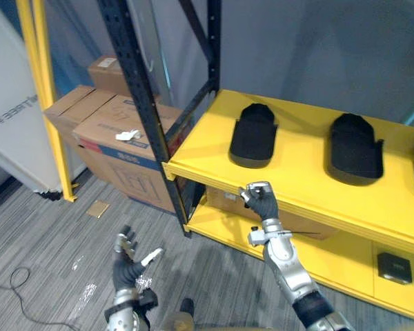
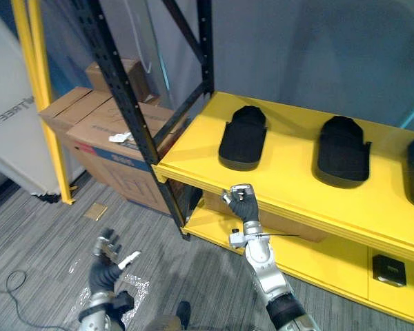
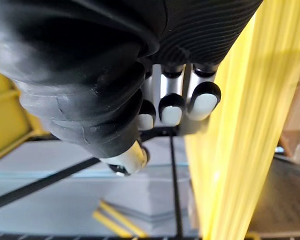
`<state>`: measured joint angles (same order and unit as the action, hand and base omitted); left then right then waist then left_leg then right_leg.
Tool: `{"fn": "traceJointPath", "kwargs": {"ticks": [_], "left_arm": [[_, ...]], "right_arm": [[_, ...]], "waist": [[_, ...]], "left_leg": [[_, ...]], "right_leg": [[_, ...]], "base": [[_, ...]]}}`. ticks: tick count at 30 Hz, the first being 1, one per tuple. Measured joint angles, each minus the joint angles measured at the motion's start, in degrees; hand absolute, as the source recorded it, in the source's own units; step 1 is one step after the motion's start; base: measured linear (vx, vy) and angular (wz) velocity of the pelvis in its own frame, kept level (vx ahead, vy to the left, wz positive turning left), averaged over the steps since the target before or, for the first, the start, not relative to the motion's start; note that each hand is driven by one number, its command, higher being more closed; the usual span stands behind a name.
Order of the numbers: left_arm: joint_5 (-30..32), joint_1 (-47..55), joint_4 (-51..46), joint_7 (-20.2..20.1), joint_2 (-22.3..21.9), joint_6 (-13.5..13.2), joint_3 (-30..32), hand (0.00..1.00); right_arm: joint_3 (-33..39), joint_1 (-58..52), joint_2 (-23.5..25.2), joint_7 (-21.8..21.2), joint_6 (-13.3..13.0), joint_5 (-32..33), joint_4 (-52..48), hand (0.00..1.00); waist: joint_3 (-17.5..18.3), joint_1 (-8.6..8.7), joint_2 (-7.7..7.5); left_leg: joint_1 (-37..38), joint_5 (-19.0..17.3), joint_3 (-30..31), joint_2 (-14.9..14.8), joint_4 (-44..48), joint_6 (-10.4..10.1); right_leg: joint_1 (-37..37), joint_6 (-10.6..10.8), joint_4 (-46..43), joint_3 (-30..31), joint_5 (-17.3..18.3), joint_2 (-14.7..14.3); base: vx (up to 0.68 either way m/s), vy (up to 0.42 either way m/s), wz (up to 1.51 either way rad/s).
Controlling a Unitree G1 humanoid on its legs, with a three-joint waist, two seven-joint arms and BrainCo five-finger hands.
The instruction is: Walk over and take plastic housings, then place them on the shelf
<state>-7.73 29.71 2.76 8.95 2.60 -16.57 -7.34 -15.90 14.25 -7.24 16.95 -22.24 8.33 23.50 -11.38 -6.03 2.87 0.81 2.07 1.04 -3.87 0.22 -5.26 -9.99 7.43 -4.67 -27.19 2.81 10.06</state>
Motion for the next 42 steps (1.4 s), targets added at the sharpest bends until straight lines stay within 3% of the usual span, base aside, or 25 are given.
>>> {"fn": "traceJointPath", "kwargs": {"ticks": [4, 7, 13, 23, 31, 42], "left_arm": [[0.13, -2.26, 11.02, -2.43, 0.81, 2.42, -2.11, 0.0], [-5.63, -4.14, 18.81, -3.53, 1.57, 5.31, -2.06, 0.0], [-14.42, -6.14, 32.3, -1.15, 1.41, 9.12, 5.09, 0.0], [-13.58, -6.79, 38.4, -1.02, 0.33, 8.67, 8.94, 0.0], [-9.58, -7.76, 38.53, 2.22, -0.84, 5.45, 9.23, 0.0], [-9.85, -9.25, 36.36, 2.37, -0.83, 5.42, 9.21, 0.0]], "right_arm": [[2.84, 4.65, 0.27, 0.69, -0.49, 0.19, 2.81, 1.0], [6.1, 7.91, 0.22, 0.59, -0.56, 0.48, 4.57, 1.0], [7.01, 9.14, 0.53, 0.78, 0.13, 0.41, 4.67, 1.0], [8.59, 15.87, 1.88, 0.68, 3.41, -0.39, 10.43, 1.0], [11.19, 22.13, 0.63, 0.72, 3.4, -1.37, 14.19, 1.0], [12.38, 27.43, -2.09, 1.56, 3.51, -4.79, 17.93, 1.0]], "waist": [[-1.79, -0.82, 1.3], [-3.76, -1.26, 1.7], [-5.18, -2.49, 1.7], [-8.17, -2.88, 1.43], [-10.43, -2.98, 2.12], [-11.97, -4.03, 3.16]], "left_leg": [[0.22, 0.03, 0.69, 0.44, 0.27, 0.1], [0.28, 0.26, 1.43, 0.71, 0.29, 0.26], [0.08, 0.39, 1.54, 0.8, 0.25, 0.24], [1.0, 0.38, 1.54, 1.14, 0.48, 0.22], [-0.57, 0.48, 2.96, 1.72, 1.36, 0.07], [-1.82, 0.54, 3.15, 2.31, 2.27, 0.03]], "right_leg": [[0.33, 0.25, -3.23, -0.91, 1.88, 1.24], [1.2, 0.33, -6.76, -1.11, 3.76, 2.32], [2.92, 0.18, -10.46, -1.02, 6.09, 3.33], [3.8, -0.01, -14.71, -0.77, 9.08, 4.89], [5.13, -0.02, -17.08, -1.58, 10.2, 5.91], [5.94, 0.03, -18.08, -1.95, 10.62, 6.72]], "base": [[-0.04, 0.004, 0.11], [-0.04, -0.014, 0.1], [0.0, -0.037, 0.02], [-0.01, -0.034, 0.0], [-0.02, -0.026, 0.08], [0.0, -0.002, 0.02]]}}
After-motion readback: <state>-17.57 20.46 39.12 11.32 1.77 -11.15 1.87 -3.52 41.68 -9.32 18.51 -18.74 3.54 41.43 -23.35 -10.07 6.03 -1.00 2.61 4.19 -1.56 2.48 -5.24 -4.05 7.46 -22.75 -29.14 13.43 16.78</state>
